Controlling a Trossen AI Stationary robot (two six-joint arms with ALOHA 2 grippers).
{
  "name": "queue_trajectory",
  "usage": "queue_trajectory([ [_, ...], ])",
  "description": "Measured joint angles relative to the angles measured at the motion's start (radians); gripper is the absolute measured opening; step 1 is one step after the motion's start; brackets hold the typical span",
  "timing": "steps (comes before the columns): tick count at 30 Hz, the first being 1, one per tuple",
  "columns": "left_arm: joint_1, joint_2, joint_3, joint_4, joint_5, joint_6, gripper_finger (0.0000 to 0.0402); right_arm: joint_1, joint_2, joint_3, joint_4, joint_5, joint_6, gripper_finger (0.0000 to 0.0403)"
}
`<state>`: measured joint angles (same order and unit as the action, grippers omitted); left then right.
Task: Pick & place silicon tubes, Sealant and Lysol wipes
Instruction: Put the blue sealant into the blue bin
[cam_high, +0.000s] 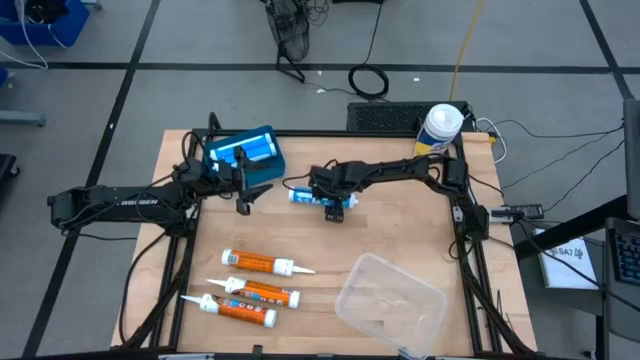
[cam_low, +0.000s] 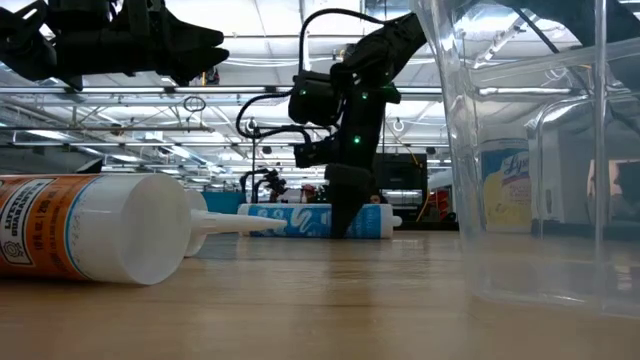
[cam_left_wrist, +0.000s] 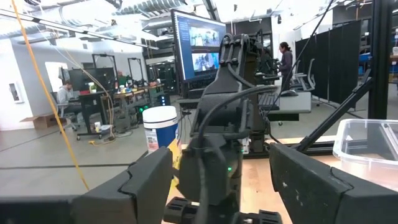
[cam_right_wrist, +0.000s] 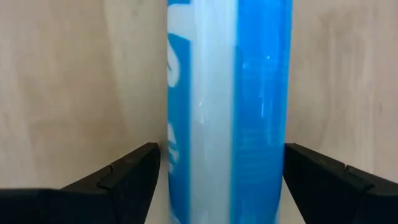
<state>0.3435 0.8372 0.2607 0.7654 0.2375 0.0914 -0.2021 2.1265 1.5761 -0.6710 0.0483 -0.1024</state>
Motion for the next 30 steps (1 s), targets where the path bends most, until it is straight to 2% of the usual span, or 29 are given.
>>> queue_trajectory([
  [11, 0.0, 0.0, 0.0, -0.007, 0.0, 0.0, 0.0253, 0.065, 0.0, -0.001, -0.001, -0.002, 0.007, 0.0308],
  [23, 0.0, 0.0, 0.0, -0.006, 0.0, 0.0, 0.0268, 0.114, 0.0, -0.002, -0.011, -0.002, 0.038, 0.0308],
  [30, 0.0, 0.0, 0.0, -0.006, 0.0, 0.0, 0.0257, 0.142, -0.003, -0.056, 0.028, -0.002, 0.06, 0.0308],
])
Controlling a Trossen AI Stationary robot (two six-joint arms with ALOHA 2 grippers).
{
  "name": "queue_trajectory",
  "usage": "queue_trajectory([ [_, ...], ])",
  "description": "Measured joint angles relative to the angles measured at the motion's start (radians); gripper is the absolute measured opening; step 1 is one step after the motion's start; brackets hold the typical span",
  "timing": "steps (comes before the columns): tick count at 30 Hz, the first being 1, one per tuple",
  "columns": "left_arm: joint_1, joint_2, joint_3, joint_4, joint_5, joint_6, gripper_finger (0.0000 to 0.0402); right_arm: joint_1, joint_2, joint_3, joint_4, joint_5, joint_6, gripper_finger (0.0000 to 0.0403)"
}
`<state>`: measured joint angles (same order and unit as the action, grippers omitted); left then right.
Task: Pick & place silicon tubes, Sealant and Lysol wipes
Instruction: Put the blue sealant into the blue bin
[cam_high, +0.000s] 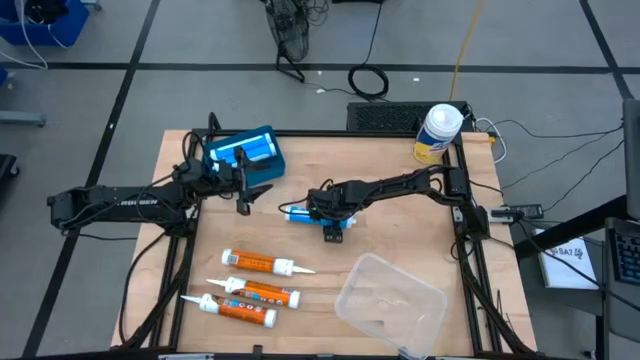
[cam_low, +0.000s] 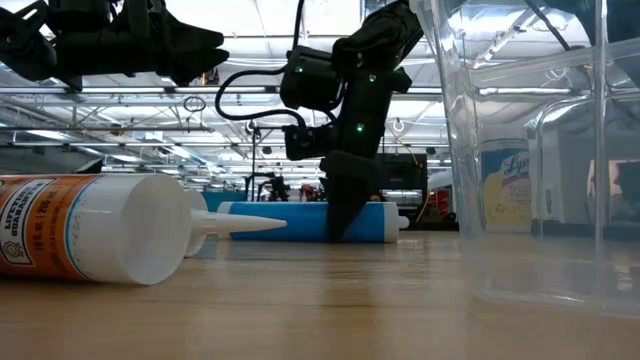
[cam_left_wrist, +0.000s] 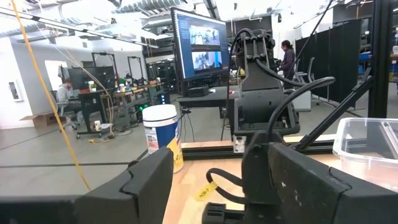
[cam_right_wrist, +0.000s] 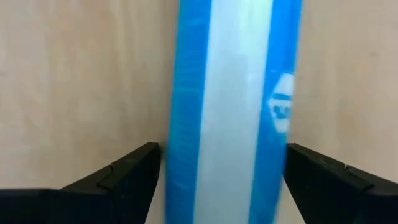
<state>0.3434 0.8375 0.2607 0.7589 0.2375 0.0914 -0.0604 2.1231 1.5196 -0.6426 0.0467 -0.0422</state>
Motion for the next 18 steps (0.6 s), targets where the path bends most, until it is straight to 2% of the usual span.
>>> queue_trajectory([
  [11, 0.0, 0.0, 0.0, 0.0, 0.0, 0.0, 0.0269, 0.006, 0.002, -0.06, 0.034, -0.007, -0.008, 0.0306],
  [14, 0.0, 0.0, 0.0, 0.0, 0.0, 0.001, 0.0271, 0.006, 0.002, -0.06, 0.027, -0.006, -0.037, 0.0284],
  [18, 0.0, 0.0, 0.0, 0.0, 0.0, 0.001, 0.0271, 0.006, 0.002, -0.06, 0.028, -0.007, -0.05, 0.0227],
])
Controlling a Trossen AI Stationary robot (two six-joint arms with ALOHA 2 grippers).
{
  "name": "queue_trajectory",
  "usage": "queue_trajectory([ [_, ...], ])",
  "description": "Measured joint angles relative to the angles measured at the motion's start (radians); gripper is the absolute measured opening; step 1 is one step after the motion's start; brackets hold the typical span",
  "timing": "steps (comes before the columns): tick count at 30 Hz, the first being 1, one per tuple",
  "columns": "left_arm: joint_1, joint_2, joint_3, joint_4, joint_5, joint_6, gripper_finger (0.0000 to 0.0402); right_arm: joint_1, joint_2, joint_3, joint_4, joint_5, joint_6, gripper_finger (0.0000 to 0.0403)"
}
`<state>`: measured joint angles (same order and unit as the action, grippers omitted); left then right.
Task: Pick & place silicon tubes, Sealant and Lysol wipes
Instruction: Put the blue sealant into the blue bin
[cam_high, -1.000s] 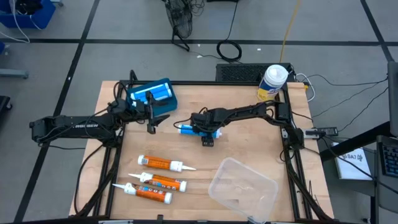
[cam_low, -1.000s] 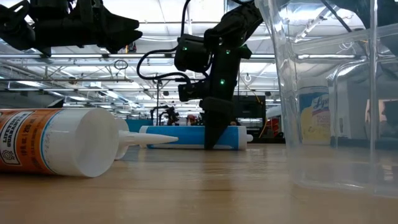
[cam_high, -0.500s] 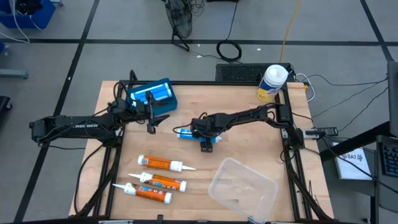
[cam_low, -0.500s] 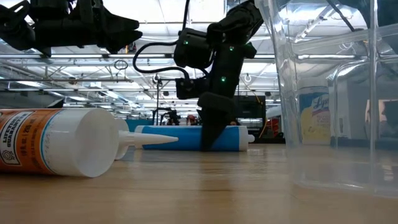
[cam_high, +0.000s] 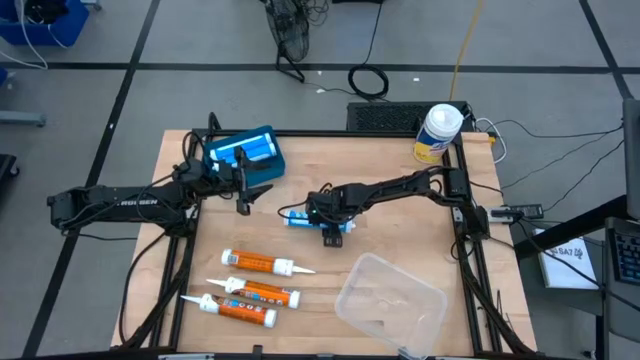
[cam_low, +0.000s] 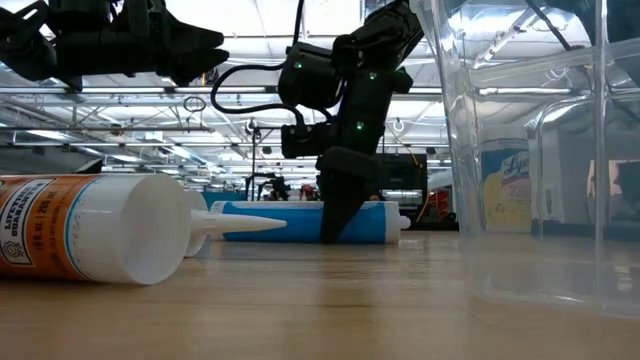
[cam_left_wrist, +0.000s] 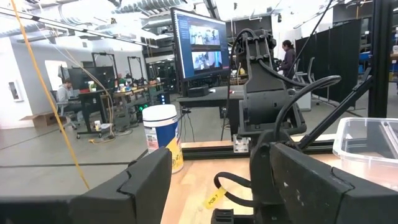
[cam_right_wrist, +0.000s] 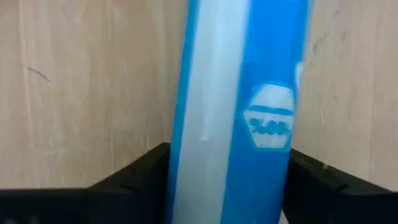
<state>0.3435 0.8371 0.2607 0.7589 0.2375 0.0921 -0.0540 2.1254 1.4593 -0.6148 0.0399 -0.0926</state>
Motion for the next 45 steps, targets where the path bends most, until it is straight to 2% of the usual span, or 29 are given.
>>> queue_trajectory([
  [2, 0.0, 0.0, 0.0, 0.0, 0.0, 0.0, 0.0271, -0.001, 0.0, 0.0, -0.001, 0.003, -0.006, 0.0203],
  [13, 0.0, 0.0, 0.0, 0.0, 0.0, 0.0, 0.0259, -0.011, 0.001, -0.001, -0.013, 0.002, -0.052, 0.0203],
  [25, 0.0, 0.0, 0.0, -0.034, 0.0, -0.002, 0.0263, -0.05, 0.002, -0.001, -0.147, 0.008, 0.002, 0.0203],
  [35, 0.0, 0.0, 0.0, -0.037, 0.0, -0.088, 0.0254, -0.063, 0.002, -0.006, -0.167, 0.007, 0.013, 0.0203],
  [40, 0.0, 0.0, 0.0, -0.038, 0.0, -0.097, 0.0252, -0.068, -0.049, -0.1, -0.136, 0.01, 0.034, 0.0203],
  [45, 0.0, 0.0, 0.0, -0.038, 0.0, -0.098, 0.026, -0.071, -0.14, -0.247, 0.003, -0.002, 0.078, 0.0202],
])
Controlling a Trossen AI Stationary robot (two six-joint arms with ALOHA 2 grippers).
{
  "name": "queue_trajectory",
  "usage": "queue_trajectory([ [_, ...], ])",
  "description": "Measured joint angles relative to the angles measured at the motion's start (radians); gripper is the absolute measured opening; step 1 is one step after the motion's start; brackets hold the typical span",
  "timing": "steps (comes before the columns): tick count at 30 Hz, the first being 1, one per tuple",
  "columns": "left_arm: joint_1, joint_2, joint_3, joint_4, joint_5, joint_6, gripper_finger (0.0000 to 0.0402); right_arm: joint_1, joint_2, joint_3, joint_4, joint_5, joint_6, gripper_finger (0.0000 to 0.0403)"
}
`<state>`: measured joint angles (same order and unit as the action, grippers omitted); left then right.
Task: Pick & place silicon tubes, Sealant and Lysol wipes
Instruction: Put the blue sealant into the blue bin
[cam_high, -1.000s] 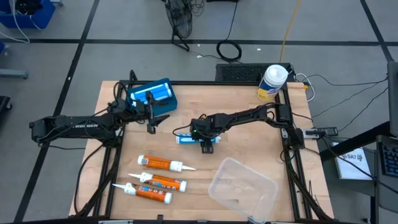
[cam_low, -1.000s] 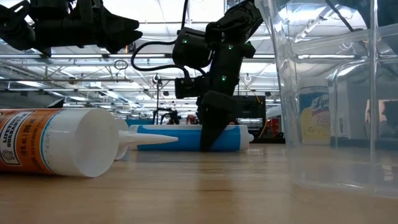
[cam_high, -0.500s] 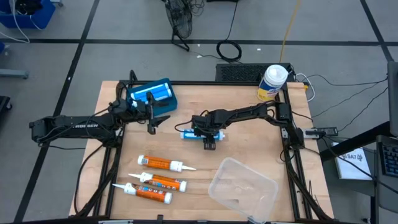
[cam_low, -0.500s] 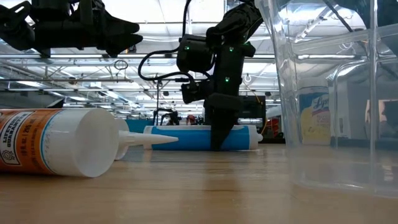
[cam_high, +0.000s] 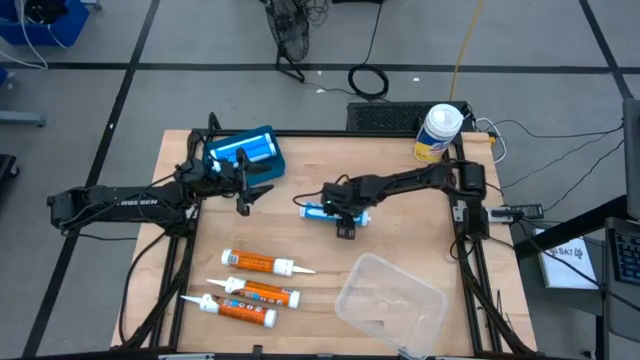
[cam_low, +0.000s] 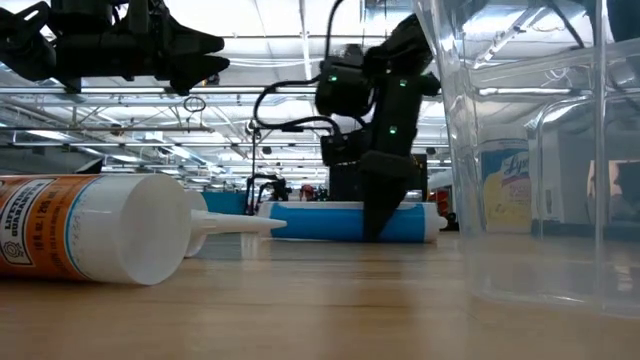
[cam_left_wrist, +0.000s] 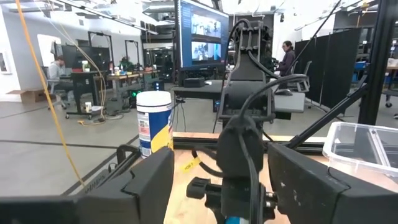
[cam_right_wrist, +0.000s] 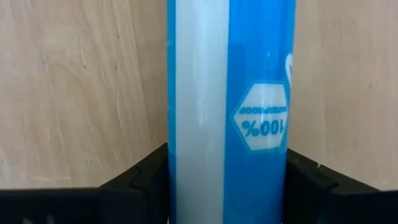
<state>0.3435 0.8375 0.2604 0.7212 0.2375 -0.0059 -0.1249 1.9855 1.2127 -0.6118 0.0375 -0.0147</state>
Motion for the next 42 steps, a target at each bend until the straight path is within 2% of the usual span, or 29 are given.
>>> queue_trajectory([
  [5, 0.0, 0.0, 0.0, 0.0, 0.0, 0.0, 0.0266, -0.008, -0.148, -0.197, 0.129, 0.003, 0.073, 0.0202],
  [11, 0.0, 0.0, 0.0, 0.0, 0.0, 0.0, 0.0256, -0.03, -0.333, -0.415, 0.276, 0.001, 0.176, 0.0202],
  [18, 0.0, 0.0, 0.0, 0.0, 0.0, 0.0, 0.0254, -0.035, -0.494, -0.598, 0.497, -0.01, 0.21, 0.0202],
  [27, 0.0, 0.0, 0.0, 0.001, 0.0, 0.0, 0.0268, -0.039, -0.515, -0.623, 0.553, -0.019, 0.212, 0.0202],
  [36, 0.0, 0.0, 0.0, 0.001, 0.0, 0.001, 0.0257, -0.039, -0.514, -0.624, 0.593, -0.016, 0.176, 0.0202],
  [42, 0.0, 0.0, 0.0, 0.001, 0.0, 0.001, 0.0254, -0.039, -0.514, -0.625, 0.733, -0.016, 0.127, 0.0202],
])
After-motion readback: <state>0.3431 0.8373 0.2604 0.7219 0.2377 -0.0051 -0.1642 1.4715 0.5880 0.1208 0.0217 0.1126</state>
